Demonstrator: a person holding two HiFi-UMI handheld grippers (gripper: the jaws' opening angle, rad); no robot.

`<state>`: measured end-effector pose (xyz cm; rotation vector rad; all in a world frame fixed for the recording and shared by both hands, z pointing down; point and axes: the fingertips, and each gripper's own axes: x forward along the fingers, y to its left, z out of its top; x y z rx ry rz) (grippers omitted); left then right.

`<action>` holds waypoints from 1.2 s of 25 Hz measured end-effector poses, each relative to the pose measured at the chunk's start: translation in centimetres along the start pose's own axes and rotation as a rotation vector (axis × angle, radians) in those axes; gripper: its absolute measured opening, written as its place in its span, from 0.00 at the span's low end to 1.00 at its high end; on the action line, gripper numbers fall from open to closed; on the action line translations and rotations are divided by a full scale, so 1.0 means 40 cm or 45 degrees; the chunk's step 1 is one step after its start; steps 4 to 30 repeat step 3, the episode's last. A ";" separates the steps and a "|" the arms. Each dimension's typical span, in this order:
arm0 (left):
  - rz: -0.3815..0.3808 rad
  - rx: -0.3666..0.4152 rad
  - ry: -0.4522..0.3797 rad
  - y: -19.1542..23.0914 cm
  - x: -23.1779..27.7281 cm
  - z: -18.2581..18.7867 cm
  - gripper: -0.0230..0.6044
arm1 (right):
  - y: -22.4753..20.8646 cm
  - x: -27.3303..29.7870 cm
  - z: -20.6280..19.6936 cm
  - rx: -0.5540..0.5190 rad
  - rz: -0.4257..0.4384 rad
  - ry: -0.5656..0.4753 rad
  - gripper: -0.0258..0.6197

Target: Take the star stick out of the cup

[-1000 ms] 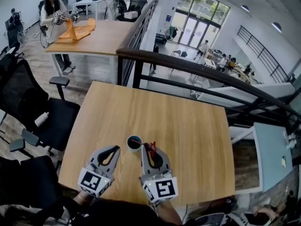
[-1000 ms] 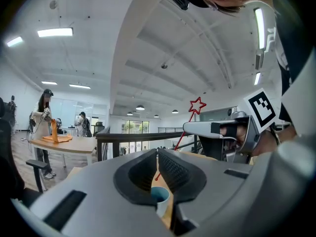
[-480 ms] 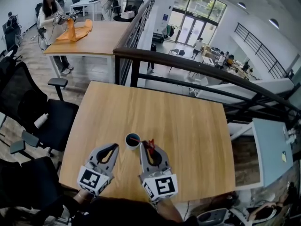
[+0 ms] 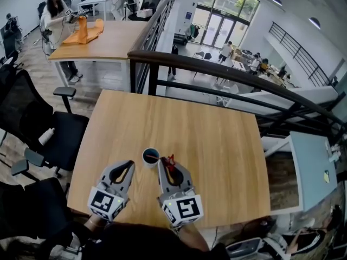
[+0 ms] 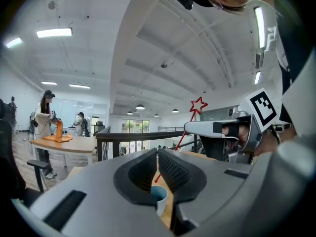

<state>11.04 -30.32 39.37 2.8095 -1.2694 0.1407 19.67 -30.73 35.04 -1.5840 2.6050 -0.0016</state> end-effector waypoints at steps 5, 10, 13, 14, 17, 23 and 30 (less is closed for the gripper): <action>-0.003 0.012 0.076 -0.011 0.001 0.003 0.07 | -0.005 -0.004 0.002 0.007 0.004 0.000 0.09; -0.003 0.012 0.076 -0.011 0.001 0.003 0.07 | -0.005 -0.004 0.002 0.007 0.004 0.000 0.09; -0.003 0.012 0.076 -0.011 0.001 0.003 0.07 | -0.005 -0.004 0.002 0.007 0.004 0.000 0.09; -0.003 0.012 0.076 -0.011 0.001 0.003 0.07 | -0.005 -0.004 0.002 0.007 0.004 0.000 0.09; -0.003 0.012 0.076 -0.011 0.001 0.003 0.07 | -0.005 -0.004 0.002 0.007 0.004 0.000 0.09; -0.003 0.012 0.076 -0.011 0.001 0.003 0.07 | -0.005 -0.004 0.002 0.007 0.004 0.000 0.09; -0.003 0.012 0.076 -0.011 0.001 0.003 0.07 | -0.005 -0.004 0.002 0.007 0.004 0.000 0.09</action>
